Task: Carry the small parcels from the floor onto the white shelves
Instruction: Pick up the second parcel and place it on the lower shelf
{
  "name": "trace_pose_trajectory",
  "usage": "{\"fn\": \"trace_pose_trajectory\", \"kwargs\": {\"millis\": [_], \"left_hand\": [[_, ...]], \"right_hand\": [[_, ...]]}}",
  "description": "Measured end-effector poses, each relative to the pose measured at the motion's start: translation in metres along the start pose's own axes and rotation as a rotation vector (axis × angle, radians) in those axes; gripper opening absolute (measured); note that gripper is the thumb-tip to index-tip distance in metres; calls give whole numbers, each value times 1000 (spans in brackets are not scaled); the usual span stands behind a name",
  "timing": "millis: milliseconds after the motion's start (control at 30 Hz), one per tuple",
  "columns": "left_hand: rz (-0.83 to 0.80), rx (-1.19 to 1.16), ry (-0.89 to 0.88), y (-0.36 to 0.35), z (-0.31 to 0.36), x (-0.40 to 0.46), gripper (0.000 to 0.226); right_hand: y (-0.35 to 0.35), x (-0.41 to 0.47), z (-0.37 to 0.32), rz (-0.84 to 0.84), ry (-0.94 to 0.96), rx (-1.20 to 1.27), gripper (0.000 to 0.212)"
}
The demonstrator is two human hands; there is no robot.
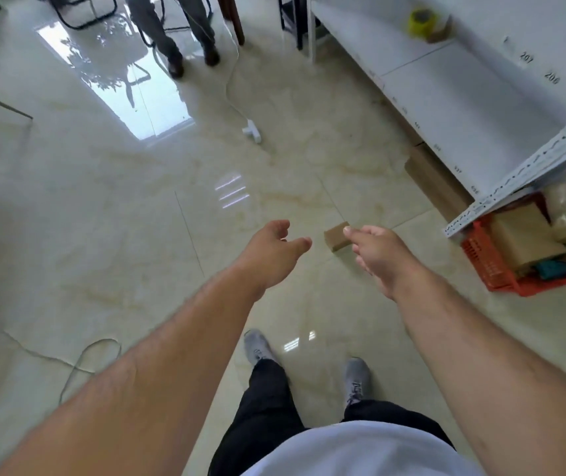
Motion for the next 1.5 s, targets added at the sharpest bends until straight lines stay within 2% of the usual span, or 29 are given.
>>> {"fn": "trace_pose_trajectory", "kwargs": {"millis": [133,233,333,433,467,567,767,933,1033,1200,1267,1433,1500], "left_hand": [[-66,48,-40,35,10,59,73],[-128,87,-73,71,16,104,73],[-172,114,-92,107,23,141,72],[-215,155,-127,129,38,172,71],[-232,175,-141,134,44,181,71],[-277,234,-186,138,70,211,71],[-363,394,-254,120,133,272,68],[-410,515,-296,101,186,326,69],[-427,541,-318,91,210,349,69],[-544,670,-407,58,254,377,72],[-596,741,-463,38,275,388,71],[-778,917,-571,-13,310,421,71],[-856,987,-600,-30,316,435,72]], "right_hand": [[-25,33,-15,96,-19,30,61],[-50,53,-27,188,-37,68,45],[-77,66,-36,262,-40,123,46],[-100,80,-47,274,-59,159,28],[-105,86,-50,281,-55,168,32],[-112,112,-61,342,-52,227,63],[-99,173,-68,469,-83,356,52],[-82,223,-81,516,-124,495,55],[-73,243,-92,518,-130,577,74],[-45,268,-93,593,-165,744,72],[-35,273,-92,671,-182,815,78],[-28,285,-78,837,-214,950,77],[-33,287,-72,943,-223,988,60]]}}
Point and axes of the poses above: each hand's wrist, its own x-axis towards the middle knuckle, its own y-axis out of the back of the hand, z = x × y, the point moved 7 cm from there along x, towards the middle knuckle, and after that the axes turned 7 degrees about x, right-handed, at the moved point
